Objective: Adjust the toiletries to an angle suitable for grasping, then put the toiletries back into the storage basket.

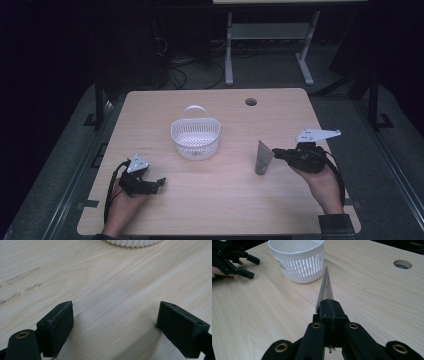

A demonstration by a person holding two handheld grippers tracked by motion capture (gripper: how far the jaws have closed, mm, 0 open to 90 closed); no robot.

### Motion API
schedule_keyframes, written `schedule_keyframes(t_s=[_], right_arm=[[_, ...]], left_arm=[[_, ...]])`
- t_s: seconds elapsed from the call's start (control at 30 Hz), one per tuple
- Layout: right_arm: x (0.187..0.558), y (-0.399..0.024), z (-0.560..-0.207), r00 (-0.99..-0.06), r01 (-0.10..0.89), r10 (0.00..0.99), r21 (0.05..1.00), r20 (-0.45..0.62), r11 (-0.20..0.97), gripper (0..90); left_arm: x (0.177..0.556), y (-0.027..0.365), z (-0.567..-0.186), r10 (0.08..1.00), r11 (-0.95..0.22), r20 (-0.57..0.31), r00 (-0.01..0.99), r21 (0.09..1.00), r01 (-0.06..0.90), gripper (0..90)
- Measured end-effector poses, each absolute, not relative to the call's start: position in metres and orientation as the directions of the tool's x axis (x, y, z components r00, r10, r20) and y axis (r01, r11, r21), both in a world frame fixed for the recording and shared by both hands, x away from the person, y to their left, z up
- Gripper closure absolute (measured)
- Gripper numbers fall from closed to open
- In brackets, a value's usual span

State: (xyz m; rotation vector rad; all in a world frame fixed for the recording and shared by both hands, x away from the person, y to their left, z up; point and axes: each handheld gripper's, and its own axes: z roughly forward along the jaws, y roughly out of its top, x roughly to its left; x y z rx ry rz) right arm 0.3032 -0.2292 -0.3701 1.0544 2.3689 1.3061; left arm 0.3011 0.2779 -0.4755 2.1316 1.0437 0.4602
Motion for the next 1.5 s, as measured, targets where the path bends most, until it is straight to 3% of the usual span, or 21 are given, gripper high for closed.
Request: schedule_keyframes(t_s=[0.63,0.77,0.97,1.27,1.5], right_arm=[[0.293,-0.225,-0.366,-0.735,0.46,0.667,0.81,0.118,0.364,89.6],[0.294,-0.23,-0.372,-0.711,0.479,0.692,0.806,0.124,0.348,83.6],[0.294,-0.238,-0.385,-0.644,0.524,0.756,0.785,0.113,0.329,67.4],[0.293,-0.248,-0.421,-0.531,0.6,0.842,0.744,0.094,0.295,29.8],[0.287,-0.255,-0.448,-0.461,0.646,0.883,0.714,0.084,0.269,15.1]], left_arm=[[0.301,0.278,-0.476,0.793,-0.421,0.006,0.609,0.729,0.54,13.0],[0.301,0.278,-0.475,0.791,-0.424,0.007,0.612,0.727,0.539,13.1],[0.302,0.278,-0.475,0.789,-0.426,0.008,0.614,0.727,0.538,13.0],[0.302,0.278,-0.475,0.789,-0.427,0.009,0.615,0.727,0.538,13.0],[0.302,0.278,-0.475,0.789,-0.427,0.008,0.615,0.727,0.538,13.0]])
